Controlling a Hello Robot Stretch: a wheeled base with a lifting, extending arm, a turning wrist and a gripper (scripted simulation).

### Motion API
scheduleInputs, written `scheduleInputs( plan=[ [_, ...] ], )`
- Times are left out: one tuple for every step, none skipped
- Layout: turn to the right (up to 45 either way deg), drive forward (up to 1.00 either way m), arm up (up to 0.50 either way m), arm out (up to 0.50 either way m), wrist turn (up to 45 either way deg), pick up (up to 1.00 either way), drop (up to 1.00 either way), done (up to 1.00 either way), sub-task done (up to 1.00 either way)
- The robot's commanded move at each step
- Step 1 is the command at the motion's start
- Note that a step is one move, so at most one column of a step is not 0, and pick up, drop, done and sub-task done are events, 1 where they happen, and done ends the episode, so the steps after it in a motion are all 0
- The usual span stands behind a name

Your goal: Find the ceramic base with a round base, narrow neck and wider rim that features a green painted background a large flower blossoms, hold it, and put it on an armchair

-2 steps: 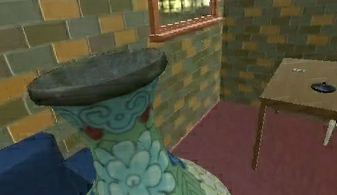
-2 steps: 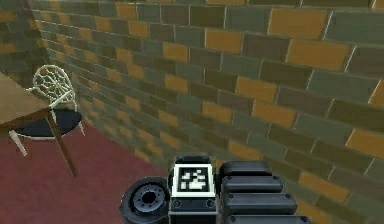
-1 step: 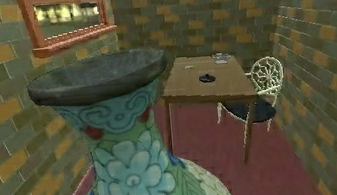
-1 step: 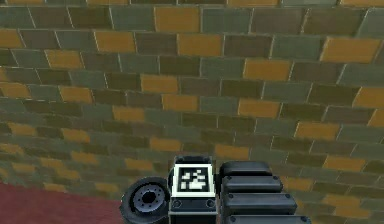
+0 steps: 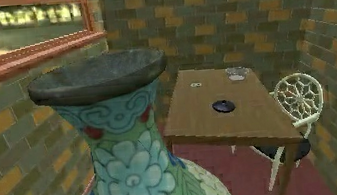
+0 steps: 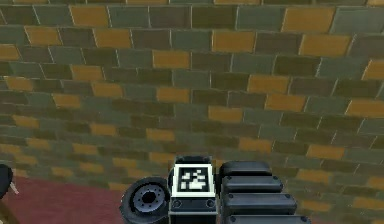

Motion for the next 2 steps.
scheduleInputs(
  plan=[
    [-42.0, 0.0, 0.0, 0.0, 0.0, 0.0, 0.0, 0.0, 0.0],
    [0.0, 0.4, 0.0, 0.0, 0.0, 0.0, 0.0, 0.0, 0.0]
  ],
)
